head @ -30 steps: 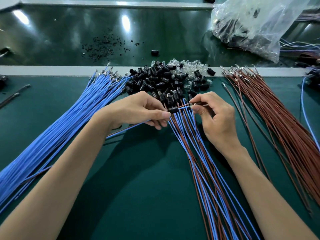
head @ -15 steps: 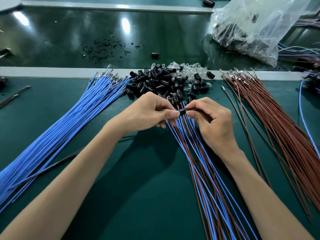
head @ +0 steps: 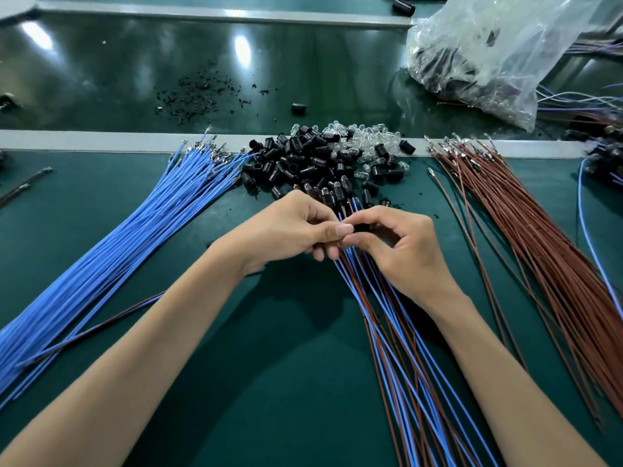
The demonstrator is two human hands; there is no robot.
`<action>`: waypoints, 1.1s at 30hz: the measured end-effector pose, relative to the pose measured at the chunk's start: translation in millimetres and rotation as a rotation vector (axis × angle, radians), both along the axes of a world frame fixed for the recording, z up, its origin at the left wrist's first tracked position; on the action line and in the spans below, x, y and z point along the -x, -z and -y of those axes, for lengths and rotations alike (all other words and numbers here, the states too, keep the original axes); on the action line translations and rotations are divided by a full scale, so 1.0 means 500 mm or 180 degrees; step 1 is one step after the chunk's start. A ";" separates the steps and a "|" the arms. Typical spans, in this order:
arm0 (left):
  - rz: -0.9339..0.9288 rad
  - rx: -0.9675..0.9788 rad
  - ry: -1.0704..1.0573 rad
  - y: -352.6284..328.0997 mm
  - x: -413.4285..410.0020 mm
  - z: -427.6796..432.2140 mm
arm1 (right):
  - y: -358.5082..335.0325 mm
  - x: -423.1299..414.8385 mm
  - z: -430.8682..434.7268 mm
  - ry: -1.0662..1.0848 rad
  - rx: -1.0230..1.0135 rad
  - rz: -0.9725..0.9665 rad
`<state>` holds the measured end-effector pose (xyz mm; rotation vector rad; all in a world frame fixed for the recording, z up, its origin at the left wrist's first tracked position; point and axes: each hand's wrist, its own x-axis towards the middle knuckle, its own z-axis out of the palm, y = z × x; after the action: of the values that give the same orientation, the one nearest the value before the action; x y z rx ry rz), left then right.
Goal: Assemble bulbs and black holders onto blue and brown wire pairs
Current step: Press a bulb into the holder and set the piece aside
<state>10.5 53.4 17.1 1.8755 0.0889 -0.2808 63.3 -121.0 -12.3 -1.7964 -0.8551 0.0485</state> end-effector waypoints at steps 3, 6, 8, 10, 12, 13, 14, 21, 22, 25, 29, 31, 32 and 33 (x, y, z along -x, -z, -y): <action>-0.0140 -0.0016 -0.0107 -0.001 -0.001 0.001 | -0.001 -0.001 0.001 0.0111 0.0085 0.0087; -0.0206 -0.0086 -0.0125 -0.004 -0.002 -0.002 | -0.004 -0.002 0.001 0.0163 0.0121 -0.0049; -0.0220 -0.0125 -0.0123 -0.003 -0.005 0.000 | -0.002 -0.002 0.001 0.0189 0.0102 -0.0195; -0.0134 -0.0189 -0.0217 -0.003 -0.005 0.003 | 0.002 -0.007 0.004 0.0242 0.0016 -0.0346; -0.0070 -0.0246 -0.0284 -0.005 -0.003 0.002 | 0.007 -0.020 0.007 0.0398 -0.0249 -0.0589; -0.0079 -0.0289 -0.0223 -0.008 -0.002 0.001 | 0.009 -0.028 0.011 0.0518 -0.0442 -0.0750; -0.0093 -0.0421 -0.0084 -0.012 -0.001 0.001 | 0.010 -0.036 0.013 0.0634 -0.0614 -0.0890; -0.0050 -0.0022 -0.0098 -0.022 0.005 0.042 | 0.015 -0.045 0.004 0.0916 -0.1194 -0.1347; -0.0045 0.0283 -0.0390 -0.017 0.003 0.050 | 0.014 -0.046 0.003 0.0983 -0.1213 -0.1397; -0.0097 0.0569 -0.0835 0.004 -0.002 0.064 | 0.015 -0.044 0.003 0.1211 -0.0875 -0.1211; -0.0144 -0.0209 -0.0634 0.015 -0.004 0.045 | 0.016 -0.036 0.003 0.1414 -0.0051 -0.0585; 0.0214 -0.0794 -0.0767 0.012 -0.007 0.025 | 0.013 -0.035 0.005 0.1544 0.0297 -0.0120; 0.0541 -0.1143 -0.0972 0.012 -0.010 0.012 | 0.010 -0.034 0.006 0.1601 0.0462 0.0110; 0.0900 -0.1505 -0.1240 0.014 -0.012 -0.001 | 0.007 -0.034 0.008 0.1650 0.0634 0.0288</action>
<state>16.4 53.8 10.3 2.2916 0.3466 0.2999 80.3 -124.9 -15.9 -2.1729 -0.4348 -0.2931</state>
